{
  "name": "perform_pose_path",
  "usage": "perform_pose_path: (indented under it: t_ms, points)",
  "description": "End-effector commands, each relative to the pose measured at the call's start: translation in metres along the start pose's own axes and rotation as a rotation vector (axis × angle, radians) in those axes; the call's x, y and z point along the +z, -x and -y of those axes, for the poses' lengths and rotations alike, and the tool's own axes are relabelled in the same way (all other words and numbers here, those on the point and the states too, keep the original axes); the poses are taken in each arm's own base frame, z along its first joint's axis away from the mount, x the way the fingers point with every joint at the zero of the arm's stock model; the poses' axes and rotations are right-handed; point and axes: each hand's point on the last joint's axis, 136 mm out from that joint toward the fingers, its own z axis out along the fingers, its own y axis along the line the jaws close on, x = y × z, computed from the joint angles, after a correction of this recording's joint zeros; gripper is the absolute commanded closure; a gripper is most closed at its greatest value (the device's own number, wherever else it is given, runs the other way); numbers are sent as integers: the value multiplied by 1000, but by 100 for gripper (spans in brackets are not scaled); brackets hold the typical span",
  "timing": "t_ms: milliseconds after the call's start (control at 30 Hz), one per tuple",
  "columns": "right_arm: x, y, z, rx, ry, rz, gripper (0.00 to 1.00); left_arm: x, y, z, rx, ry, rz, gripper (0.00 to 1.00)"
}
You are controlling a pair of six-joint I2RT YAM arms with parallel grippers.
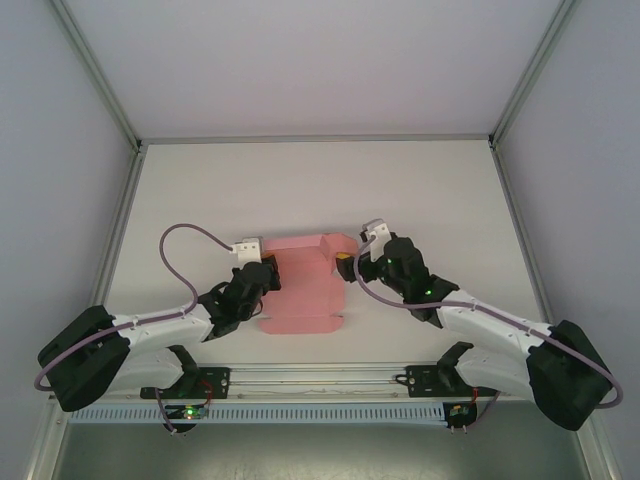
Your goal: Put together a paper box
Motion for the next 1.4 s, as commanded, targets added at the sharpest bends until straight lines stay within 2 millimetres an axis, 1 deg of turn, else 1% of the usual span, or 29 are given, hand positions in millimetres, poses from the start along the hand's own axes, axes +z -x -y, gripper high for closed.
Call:
perform_pose_path:
  t_ms: [0,200,300,400,567,633,733,900,1033,1167,1367]
  points:
    - [7,8,-20,-9,83,20,2,-2,8,7,-27,-18,31,100]
    - [21,9,-40,11,144,33,2,-3,8,3,-64,-7,45,100]
    - [28,8,-44,23,144,33,2,-5,9,1,-83,-12,55,100]
    - [34,7,-41,35,93,43,2,-10,11,2,-111,-42,72,100]
    - [39,6,-25,3,-72,65,2,-18,17,0,-143,-56,103,100]
    - [37,9,-25,-30,-118,90,2,-20,19,-1,-149,-55,112,100]
    - [35,14,-31,-63,-136,114,2,-23,22,-4,-158,-48,124,100]
    - [37,9,-30,-48,-148,104,2,-26,24,-6,-169,-48,136,100]
    - [31,10,-28,-34,-152,118,2,-27,22,-10,-165,-26,126,100]
    - [14,21,-29,-23,-125,165,2,-28,21,-14,-159,-10,122,100]
    - [-12,26,-25,-25,-86,184,2,-30,22,-17,-146,2,121,100]
